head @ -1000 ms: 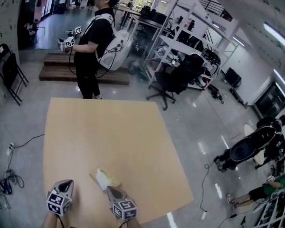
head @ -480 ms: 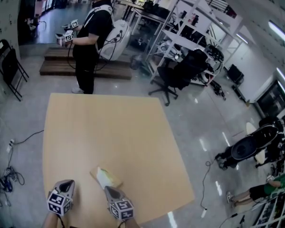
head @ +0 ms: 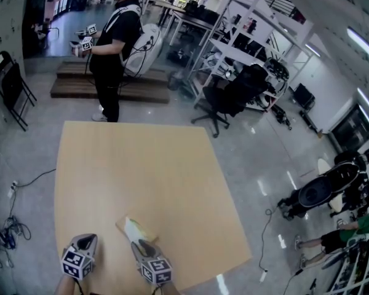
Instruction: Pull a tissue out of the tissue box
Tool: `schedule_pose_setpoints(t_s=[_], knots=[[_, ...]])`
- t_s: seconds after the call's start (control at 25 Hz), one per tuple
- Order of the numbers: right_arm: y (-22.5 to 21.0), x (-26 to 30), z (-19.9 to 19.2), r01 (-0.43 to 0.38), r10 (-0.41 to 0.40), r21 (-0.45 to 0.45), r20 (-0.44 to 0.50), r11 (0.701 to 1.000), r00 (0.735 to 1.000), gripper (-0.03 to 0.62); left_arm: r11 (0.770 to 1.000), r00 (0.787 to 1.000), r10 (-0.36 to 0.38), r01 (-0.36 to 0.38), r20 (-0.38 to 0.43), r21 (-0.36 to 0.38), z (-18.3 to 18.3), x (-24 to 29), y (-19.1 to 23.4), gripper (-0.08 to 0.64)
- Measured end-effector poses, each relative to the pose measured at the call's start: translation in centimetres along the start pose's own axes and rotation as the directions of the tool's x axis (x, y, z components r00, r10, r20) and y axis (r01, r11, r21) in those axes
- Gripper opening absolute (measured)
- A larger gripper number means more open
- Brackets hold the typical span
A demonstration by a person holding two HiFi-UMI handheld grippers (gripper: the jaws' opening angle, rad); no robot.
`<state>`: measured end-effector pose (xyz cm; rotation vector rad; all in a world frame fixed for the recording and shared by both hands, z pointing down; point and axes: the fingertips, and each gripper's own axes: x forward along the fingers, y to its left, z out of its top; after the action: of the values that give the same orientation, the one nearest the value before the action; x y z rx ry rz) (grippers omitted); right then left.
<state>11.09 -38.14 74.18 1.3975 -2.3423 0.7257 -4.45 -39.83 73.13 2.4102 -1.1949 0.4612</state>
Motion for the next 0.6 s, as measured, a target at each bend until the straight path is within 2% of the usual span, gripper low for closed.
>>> schedule_pose_setpoints(t_s=[0.12,0.28,0.6], knots=[[-0.3,0.3,-0.1,0.015,-0.015,0.005,-0.010,1.000,1.000,0.182,1.000,1.000,-0.004,0.004,-0.002,-0.009,0.1,0.1,0.0,0.008],[-0.5,0.8,-0.4,0.037,-0.037,-0.008,-0.029,0.999,0.999,0.232,1.000,1.000,-0.012,0.012,-0.007,-0.009,-0.2,0.1,-0.1,0.008],[-0.9,2.2,-1.5,0.089,-0.097,-0.099,-0.084,0.991,0.992,0.241,1.000,1.000,-0.011,0.011,-0.013,-0.022,-0.3,0.3,0.2,0.008]])
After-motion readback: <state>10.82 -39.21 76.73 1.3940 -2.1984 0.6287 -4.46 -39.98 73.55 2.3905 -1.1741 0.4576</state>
